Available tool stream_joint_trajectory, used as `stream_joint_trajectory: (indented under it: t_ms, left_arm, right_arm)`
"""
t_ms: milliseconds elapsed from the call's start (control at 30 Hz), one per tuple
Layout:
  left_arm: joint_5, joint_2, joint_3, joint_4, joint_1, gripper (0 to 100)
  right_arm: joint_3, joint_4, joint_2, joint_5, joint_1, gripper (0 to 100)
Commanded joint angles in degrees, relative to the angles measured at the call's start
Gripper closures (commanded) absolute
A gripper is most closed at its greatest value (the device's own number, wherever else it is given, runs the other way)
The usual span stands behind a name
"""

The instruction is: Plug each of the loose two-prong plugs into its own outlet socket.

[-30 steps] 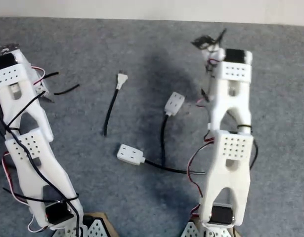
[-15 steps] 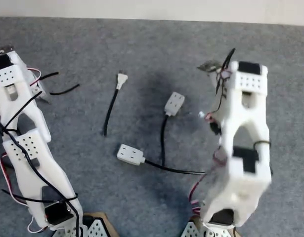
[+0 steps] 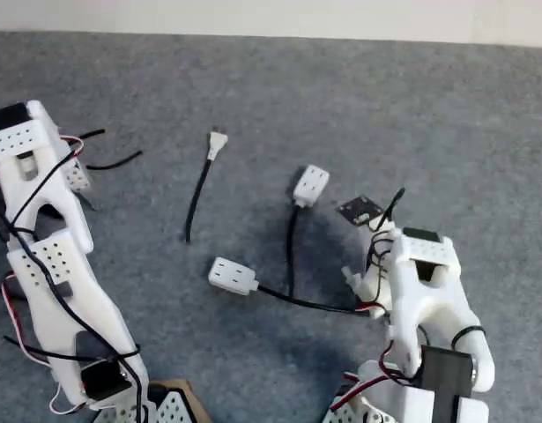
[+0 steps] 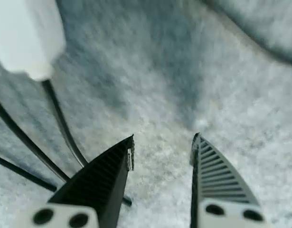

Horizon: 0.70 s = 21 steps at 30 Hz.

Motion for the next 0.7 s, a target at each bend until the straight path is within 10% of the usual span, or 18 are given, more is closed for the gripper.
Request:
stream_joint_trajectory:
  t_ms: [0,667]
  left_arm:
    - [0.62,-10.24,5.58,0.44,2.68,81]
    - [0.18,-27.56,21.58,-0.18,6.81,81]
  right_arm:
    - [-4.35,-0.66,0.13,-2.11,3.21,99.2]
    - [-15.08,1.89,0.66,-1.85,-1.19,84.3]
